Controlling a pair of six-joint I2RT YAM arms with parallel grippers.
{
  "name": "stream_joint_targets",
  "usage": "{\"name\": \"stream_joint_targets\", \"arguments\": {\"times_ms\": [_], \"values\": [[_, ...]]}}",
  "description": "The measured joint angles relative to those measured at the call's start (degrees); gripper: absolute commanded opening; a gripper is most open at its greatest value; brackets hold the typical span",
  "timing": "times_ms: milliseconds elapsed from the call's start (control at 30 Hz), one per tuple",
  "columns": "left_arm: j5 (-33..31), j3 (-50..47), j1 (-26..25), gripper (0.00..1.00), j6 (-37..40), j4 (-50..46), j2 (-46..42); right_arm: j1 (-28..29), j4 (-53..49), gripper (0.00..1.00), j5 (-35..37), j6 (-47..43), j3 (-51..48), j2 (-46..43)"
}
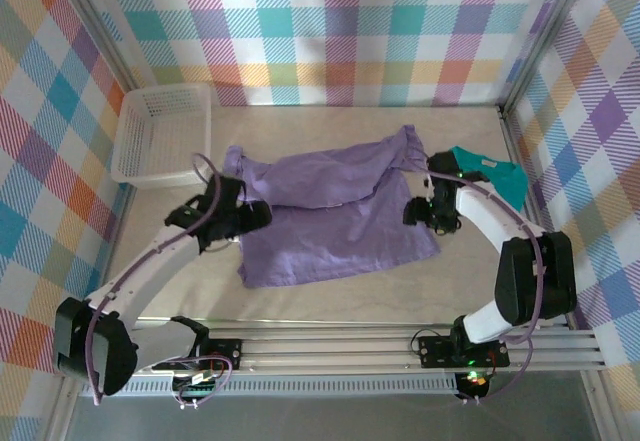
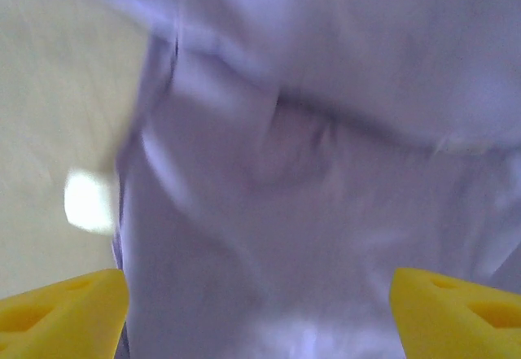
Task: Fold the inside-out t-shirt
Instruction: Flatten out the T-shirt at the center of the table.
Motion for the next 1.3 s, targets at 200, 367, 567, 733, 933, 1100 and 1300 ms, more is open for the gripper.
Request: {"name": "stream_joint_targets", "arguments": {"times_ms": [200, 367, 567, 733, 933, 1100, 1300], "values": [[1.03, -10.10, -3.61, 0.84, -3.98, -6.40, 0.31, -1.36, 0.24, 0.71, 1.20, 1.68, -1.29, 7.72], [3.02, -10.32, -4.83, 0.65, -4.33, -2.82, 3.80, -1.88, 1.36, 0.56, 0.68, 2.27, -0.76, 9.79], [4.48, -10.56, -4.90, 0.18, -3.96, 3.61, 9.90, -2.03, 3.43, 0.10, -1.84, 2.27, -0.59, 10.08], [6.97, -11.19, -4.15, 0.00, -3.21, 8.09, 8.11, -2.03, 7.26, 0.00, -7.28, 1.79, -1.53, 6.27], [1.79, 4.42, -1.14, 0.00, -0.57, 4.48, -11.98, -2.01, 16.65, 0.00, -15.87, 4.66, 6.67, -14.84], [-4.61, 33.94, -0.96, 0.00, 5.35, 5.68, -17.68, -1.92, 20.70, 0.00, -15.74, 5.60, 27.36, -22.86], [-12.81, 57.72, -0.96, 0.00, 11.69, -1.84, -14.03, -1.92, 17.22, 0.00, -14.49, 4.57, 45.11, -27.15]]}}
